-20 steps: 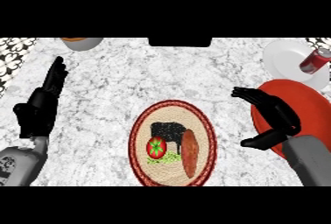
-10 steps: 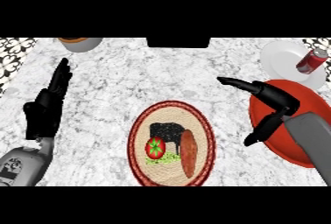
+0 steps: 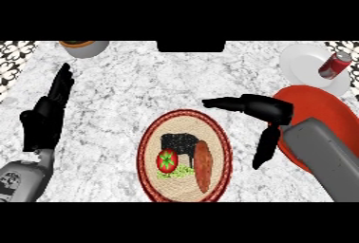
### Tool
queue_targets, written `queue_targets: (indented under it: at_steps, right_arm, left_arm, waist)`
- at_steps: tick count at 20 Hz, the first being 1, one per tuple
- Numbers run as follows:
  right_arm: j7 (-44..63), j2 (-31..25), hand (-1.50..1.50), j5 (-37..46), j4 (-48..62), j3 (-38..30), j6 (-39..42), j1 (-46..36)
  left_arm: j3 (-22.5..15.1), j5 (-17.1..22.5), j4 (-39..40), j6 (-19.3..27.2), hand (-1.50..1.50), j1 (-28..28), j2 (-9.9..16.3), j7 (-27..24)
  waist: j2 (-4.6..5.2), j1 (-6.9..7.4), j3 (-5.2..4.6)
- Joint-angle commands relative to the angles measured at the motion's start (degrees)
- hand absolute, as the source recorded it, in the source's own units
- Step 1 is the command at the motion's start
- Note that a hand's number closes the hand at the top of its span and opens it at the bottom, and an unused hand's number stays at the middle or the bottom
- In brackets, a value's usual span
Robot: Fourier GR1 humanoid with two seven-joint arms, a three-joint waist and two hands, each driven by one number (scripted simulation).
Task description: Pick the sweet potato from the placemat and place it in the bowl
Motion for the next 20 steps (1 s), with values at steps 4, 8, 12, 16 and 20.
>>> queue_targets:
  at_steps: [4, 8, 12, 16, 20]
  right_arm:
    - [3.5, 4.0, -1.50, 8.8, -2.6, 5.0, 1.2, 1.6]
    - [12.4, 5.6, -1.50, 10.2, -7.5, 5.4, 5.0, 1.9]
    - [9.9, 8.1, -1.50, 18.6, -2.4, 8.8, -0.3, 5.3]
    - [8.4, 13.0, -1.50, 22.8, 5.6, 7.2, -2.1, 2.6]
    - [12.4, 15.6, -1.50, 24.3, 1.3, 4.4, 1.5, 4.2]
  left_arm:
    - [2.1, -1.2, -0.1, -1.7, 0.00, -1.9, -0.6, 2.0]
    - [2.3, -1.9, -1.0, -2.0, 0.00, 0.5, -1.9, 1.7]
    - [2.9, -3.7, 0.1, -2.5, 0.00, -0.4, -2.7, 1.2]
    - [2.5, -5.0, -3.2, -2.8, 0.00, 2.4, -4.7, 1.8]
    - [7.7, -3.7, 1.4, -7.3, 0.00, -0.6, -4.2, -0.3]
  waist:
    - [0.09, 0.01, 0.02]
    - [-0.04, -0.19, -0.01]
    - [0.11, -0.18, 0.02]
    - [0.18, 0.36, 0.03]
    - [0.10, -0.19, 0.01]
